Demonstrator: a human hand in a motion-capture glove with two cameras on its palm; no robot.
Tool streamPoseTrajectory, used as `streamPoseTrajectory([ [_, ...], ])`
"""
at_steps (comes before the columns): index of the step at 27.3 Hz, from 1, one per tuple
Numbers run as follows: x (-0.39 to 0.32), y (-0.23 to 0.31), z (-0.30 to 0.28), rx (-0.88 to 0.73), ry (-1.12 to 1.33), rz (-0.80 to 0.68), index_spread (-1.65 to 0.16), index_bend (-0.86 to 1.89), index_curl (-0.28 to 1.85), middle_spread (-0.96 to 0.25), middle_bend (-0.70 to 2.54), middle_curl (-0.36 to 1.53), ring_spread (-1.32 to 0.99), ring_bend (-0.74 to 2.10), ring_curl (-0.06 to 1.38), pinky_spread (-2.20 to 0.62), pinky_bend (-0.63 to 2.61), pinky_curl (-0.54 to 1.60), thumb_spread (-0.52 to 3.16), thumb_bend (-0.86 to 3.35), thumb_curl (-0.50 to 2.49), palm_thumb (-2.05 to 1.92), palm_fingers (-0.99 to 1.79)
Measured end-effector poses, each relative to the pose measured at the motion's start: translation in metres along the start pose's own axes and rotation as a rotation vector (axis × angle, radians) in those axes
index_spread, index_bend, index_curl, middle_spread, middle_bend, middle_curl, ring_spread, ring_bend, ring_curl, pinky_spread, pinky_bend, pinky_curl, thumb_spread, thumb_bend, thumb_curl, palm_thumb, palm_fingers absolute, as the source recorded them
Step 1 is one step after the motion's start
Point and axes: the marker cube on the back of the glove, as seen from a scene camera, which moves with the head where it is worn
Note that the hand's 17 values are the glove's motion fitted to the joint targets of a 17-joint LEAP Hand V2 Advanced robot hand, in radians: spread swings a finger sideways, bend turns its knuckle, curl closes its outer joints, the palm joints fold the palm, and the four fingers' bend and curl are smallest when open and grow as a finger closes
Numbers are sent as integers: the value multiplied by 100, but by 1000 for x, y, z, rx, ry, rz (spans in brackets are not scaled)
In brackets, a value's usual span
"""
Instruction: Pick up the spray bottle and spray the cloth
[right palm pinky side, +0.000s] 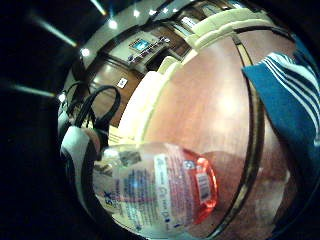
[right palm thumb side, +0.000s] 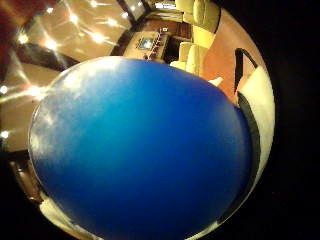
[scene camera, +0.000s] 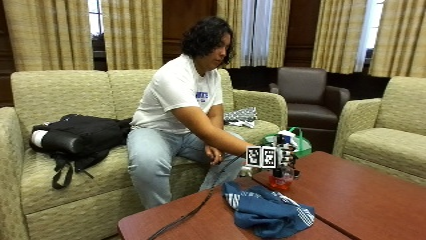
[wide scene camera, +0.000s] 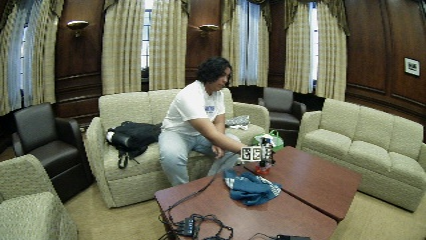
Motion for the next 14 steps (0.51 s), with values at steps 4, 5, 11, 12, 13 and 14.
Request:
streamPoseTrajectory([
  [4, 5, 10, 0, -59, 9, 62, -29, 27, 56, -21, 59, 51, -19, 61, 44, -26, 38, 37, 29, -3, 80, 90, 131],
  [5, 8, 14, -1, -71, 22, 72, -29, 27, 56, -21, 59, 51, -19, 61, 44, -25, 37, 37, 30, -3, 80, 91, 129],
  [11, 27, 42, -9, -37, 88, 155, -34, 11, 50, -20, 53, 48, -19, 57, 44, -8, 20, 35, 61, -6, 74, 81, 79],
  [12, 26, 46, -11, -27, 88, 176, -35, 11, 49, -20, 46, 46, -19, 55, 43, -6, 21, 35, 65, -7, 71, 78, 67],
  [13, 25, 49, -14, -20, 89, 195, -35, 12, 49, -20, 44, 46, -19, 52, 43, -4, 22, 36, 68, -7, 70, 76, 61],
  [14, 24, 51, -17, -17, 91, 209, -36, 12, 48, -20, 40, 45, -20, 49, 42, -2, 23, 36, 71, -7, 68, 74, 54],
])
